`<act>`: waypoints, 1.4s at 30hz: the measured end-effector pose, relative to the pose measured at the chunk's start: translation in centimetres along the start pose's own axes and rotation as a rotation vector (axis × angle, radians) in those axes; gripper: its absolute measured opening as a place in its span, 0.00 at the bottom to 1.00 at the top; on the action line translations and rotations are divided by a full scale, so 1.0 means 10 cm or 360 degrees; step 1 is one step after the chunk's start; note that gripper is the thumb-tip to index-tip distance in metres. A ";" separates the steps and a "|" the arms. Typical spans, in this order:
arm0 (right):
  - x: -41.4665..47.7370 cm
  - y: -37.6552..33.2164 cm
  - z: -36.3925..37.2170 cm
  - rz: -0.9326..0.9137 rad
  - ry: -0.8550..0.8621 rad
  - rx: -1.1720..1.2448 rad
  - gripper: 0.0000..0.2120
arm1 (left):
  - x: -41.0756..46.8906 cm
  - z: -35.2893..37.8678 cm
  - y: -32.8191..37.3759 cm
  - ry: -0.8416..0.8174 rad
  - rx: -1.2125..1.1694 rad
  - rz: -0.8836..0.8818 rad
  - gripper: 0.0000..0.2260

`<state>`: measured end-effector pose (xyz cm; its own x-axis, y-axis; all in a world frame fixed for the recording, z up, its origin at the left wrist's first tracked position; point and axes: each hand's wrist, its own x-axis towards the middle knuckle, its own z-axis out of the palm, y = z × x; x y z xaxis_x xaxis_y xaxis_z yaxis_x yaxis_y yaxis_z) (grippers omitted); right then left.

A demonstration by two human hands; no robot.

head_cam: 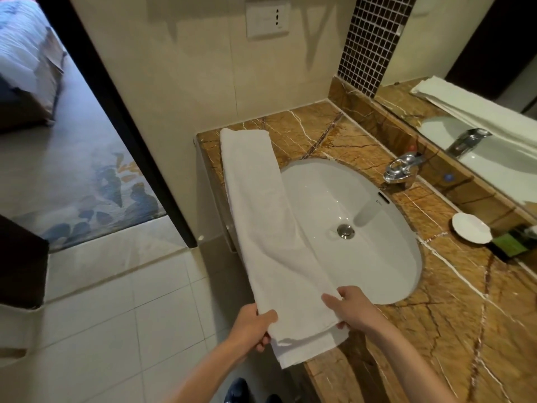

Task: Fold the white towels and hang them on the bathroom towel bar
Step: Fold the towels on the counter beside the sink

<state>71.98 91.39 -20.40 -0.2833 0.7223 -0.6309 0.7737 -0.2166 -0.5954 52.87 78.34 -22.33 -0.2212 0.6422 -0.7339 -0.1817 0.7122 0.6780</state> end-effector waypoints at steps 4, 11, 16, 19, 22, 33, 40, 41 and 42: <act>0.05 0.01 -0.02 0.0006 -0.0032 -0.0210 0.15 | 0.04 -0.05 -0.02 -0.0035 0.0199 -0.0047 0.05; 0.31 -0.25 -0.10 -0.0078 0.0143 -0.0210 0.13 | 0.33 -0.15 0.24 0.0317 0.0097 0.0183 0.13; 0.64 -0.56 -0.06 -0.0068 0.0085 0.0288 0.16 | 0.76 -0.31 0.66 0.0659 -0.0121 0.0329 0.14; 0.81 -0.72 -0.06 -0.0070 0.0034 0.0337 0.17 | 0.98 -0.40 0.83 0.0669 -0.0171 0.0348 0.17; 0.97 -0.84 -0.07 -0.0113 -0.0016 0.0375 0.12 | 1.12 -0.45 0.88 0.0674 -0.0215 0.0353 0.17; 1.27 -0.90 -0.01 -0.0126 0.0166 0.0364 0.12 | 1.12 -0.50 0.84 0.0668 -0.0183 0.0419 0.10; 1.21 -0.91 0.17 -0.0199 0.0606 -0.0284 0.13 | 1.05 -0.39 0.93 0.1015 0.0739 0.0582 0.31; 1.19 -0.96 0.18 -0.0278 0.0644 -0.0356 0.16 | 1.06 -0.39 0.96 0.1128 0.1074 0.0705 0.33; 1.16 -1.01 0.20 -0.0402 0.0658 -0.0400 0.19 | 1.08 -0.38 0.99 0.1173 0.1377 0.0846 0.33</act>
<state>59.76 100.65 -22.76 -0.2707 0.9406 -0.2051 0.8365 0.1244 -0.5337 45.03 91.23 -23.39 -0.6070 0.7946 0.0082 0.7199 0.5456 0.4290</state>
